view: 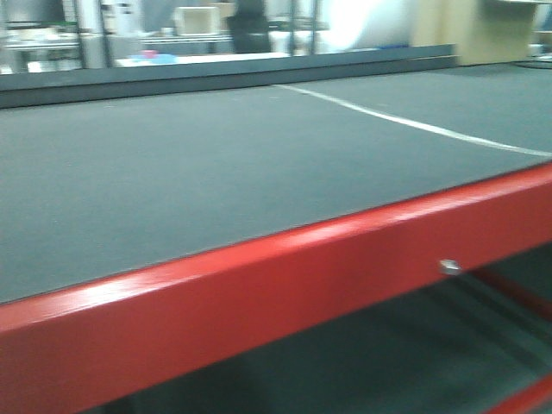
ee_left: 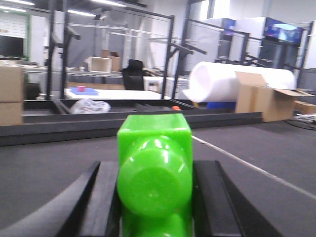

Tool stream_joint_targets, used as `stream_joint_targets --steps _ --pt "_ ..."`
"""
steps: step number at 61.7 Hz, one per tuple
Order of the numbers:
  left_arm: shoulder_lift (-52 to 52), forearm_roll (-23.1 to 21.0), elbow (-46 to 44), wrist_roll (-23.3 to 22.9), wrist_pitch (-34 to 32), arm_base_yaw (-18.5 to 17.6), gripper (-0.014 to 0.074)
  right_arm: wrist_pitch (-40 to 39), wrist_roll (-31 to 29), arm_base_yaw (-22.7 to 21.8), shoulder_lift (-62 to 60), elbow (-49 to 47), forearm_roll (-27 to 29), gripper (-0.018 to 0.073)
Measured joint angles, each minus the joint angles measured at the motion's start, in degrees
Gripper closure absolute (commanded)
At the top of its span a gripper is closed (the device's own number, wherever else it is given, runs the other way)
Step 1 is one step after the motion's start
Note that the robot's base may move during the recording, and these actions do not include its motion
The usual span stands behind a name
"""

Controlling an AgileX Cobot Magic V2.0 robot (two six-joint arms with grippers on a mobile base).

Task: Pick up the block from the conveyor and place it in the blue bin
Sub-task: 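Drive the base to the shelf of blue bins holding both blocks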

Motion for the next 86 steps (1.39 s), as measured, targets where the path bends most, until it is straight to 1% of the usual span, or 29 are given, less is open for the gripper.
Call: stream_joint_targets --steps 86 --pt "0.0 -0.1 0.0 0.0 0.0 0.0 0.0707 0.0 0.0 0.0 0.0 0.0 0.0 0.0727"
